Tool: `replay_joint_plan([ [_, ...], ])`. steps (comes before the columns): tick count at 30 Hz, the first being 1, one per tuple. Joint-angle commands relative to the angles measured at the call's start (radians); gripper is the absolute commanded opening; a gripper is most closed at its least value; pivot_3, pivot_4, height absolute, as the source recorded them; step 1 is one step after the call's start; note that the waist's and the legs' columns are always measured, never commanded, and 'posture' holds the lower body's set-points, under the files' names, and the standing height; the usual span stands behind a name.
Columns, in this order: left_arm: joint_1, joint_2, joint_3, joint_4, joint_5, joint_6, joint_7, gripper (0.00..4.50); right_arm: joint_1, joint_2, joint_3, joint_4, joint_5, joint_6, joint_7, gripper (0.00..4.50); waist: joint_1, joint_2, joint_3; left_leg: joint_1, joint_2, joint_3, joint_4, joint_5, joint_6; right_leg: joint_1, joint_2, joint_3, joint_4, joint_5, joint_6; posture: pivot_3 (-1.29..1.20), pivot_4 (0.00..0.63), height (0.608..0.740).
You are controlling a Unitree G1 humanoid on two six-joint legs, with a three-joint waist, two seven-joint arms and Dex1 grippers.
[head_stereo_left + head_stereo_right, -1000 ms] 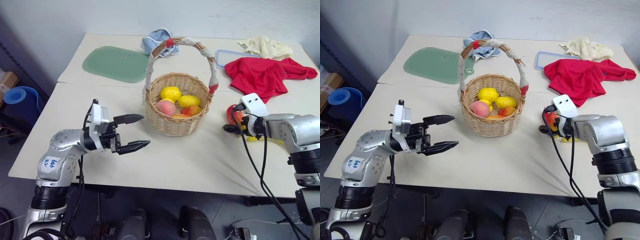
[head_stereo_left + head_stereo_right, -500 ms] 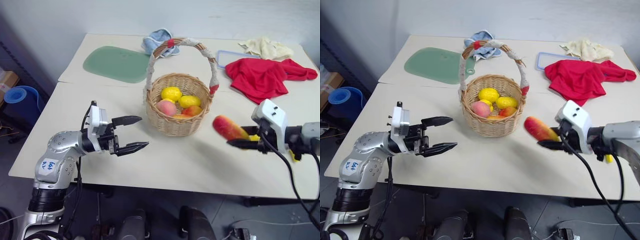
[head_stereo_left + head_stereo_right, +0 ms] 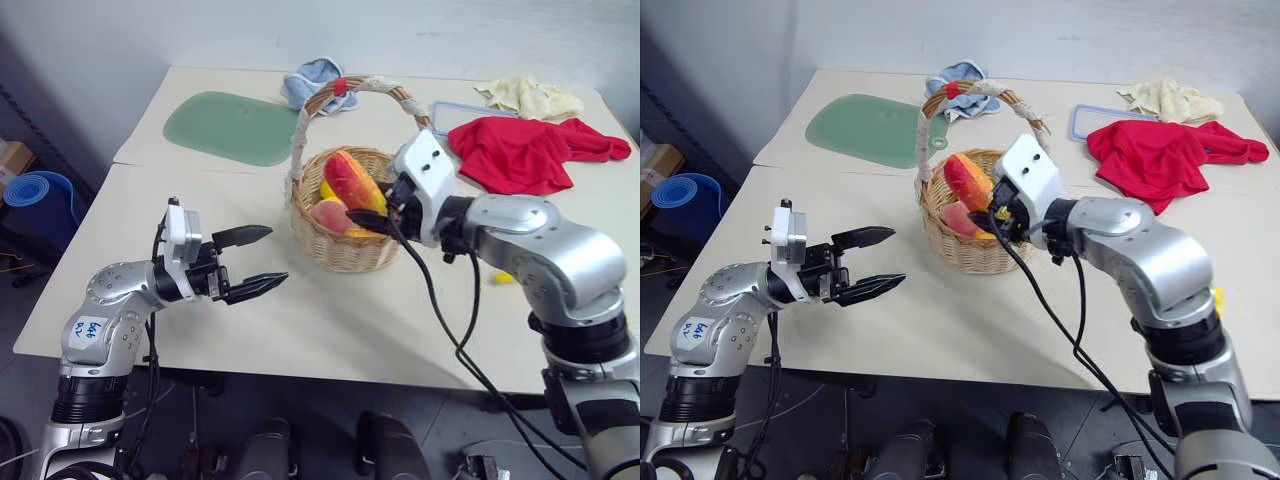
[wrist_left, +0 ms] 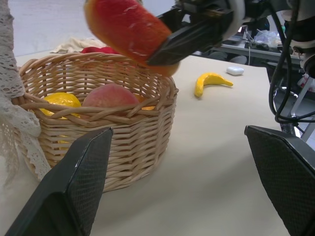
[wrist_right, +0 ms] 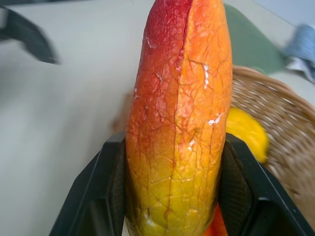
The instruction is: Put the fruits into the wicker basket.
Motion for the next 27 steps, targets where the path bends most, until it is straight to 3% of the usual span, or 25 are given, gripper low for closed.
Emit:
replay_joint_plan([
  [1, -0.006, -0.003, 0.005, -0.027, -0.01, -0.012, 0.004, 4.5, -0.037, 0.008, -0.022, 0.019, -0.049, -0.027, -0.028, 3.22, -0.003, 0.0, 0.0, 0.0, 0.0, 0.0, 0.0, 0.0, 0.0, 0.0, 0.0, 0.0, 0.0, 0.0, 0.0, 0.0, 0.15, 0.74],
  [5, -0.003, -0.006, -0.007, -0.031, -0.006, -0.016, -0.001, 4.5, -0.009, -0.028, -0.047, -0.002, -0.067, -0.089, 0.021, 4.45, -0.004, 0.0, 0.0, 0.001, 0.001, 0.002, 0.0, 0.001, -0.001, 0.0, 0.001, 0.0, 0.0, 0.0, 0.0, 0.0, 0.15, 0.74],
  [8, -0.012, -0.011, -0.018, -0.023, -0.004, -0.022, -0.008, 4.5, 0.133, -0.093, -0.145, -0.156, 0.06, -0.186, 0.21, 4.45, 0.003, 0.0, 0.0, 0.001, 0.001, 0.0, 0.0, 0.001, -0.001, 0.001, 0.001, 0.0, 0.0, 0.0, 0.0, 0.0, 0.15, 0.74],
  [11, -0.035, -0.019, -0.023, -0.012, -0.011, -0.022, -0.01, 4.5, 0.339, -0.089, -0.363, -0.27, 0.181, -0.187, 0.216, 4.45, 0.01, 0.0, 0.0, 0.001, 0.001, -0.002, -0.001, 0.0, 0.001, 0.002, 0.001, -0.001, -0.002, 0.001, 0.001, 0.0, 0.15, 0.74],
  [17, -0.079, -0.028, -0.092, -0.003, -0.019, 0.001, -0.082, 4.5, 0.844, -0.038, -0.696, -0.404, 0.149, -0.417, 0.276, 4.45, 0.028, -0.001, -0.001, 0.002, -0.001, -0.001, -0.001, 0.0, 0.002, 0.006, 0.001, 0.0, -0.007, 0.001, 0.002, 0.0, 0.15, 0.74],
  [23, -0.15, -0.06, -0.174, 0.017, 0.002, -0.014, -0.151, 4.5, 1.286, 0.141, -0.986, -0.167, -0.019, -0.908, 0.403, 4.45, 0.027, -0.001, -0.002, 0.005, -0.002, 0.004, -0.001, 0.003, 0.003, 0.008, 0.001, 0.004, -0.01, 0.001, 0.002, 0.0, 0.15, 0.74],
  [27, -0.171, -0.062, -0.203, 0.022, 0.0, -0.007, -0.191, 4.5, 1.475, 0.236, -1.06, 0.126, -0.086, -1.215, 0.463, 4.45, 0.023, -0.001, -0.002, 0.005, -0.002, 0.005, -0.003, 0.002, 0.004, 0.008, 0.002, 0.006, -0.013, 0.001, 0.002, 0.0, 0.15, 0.74],
])
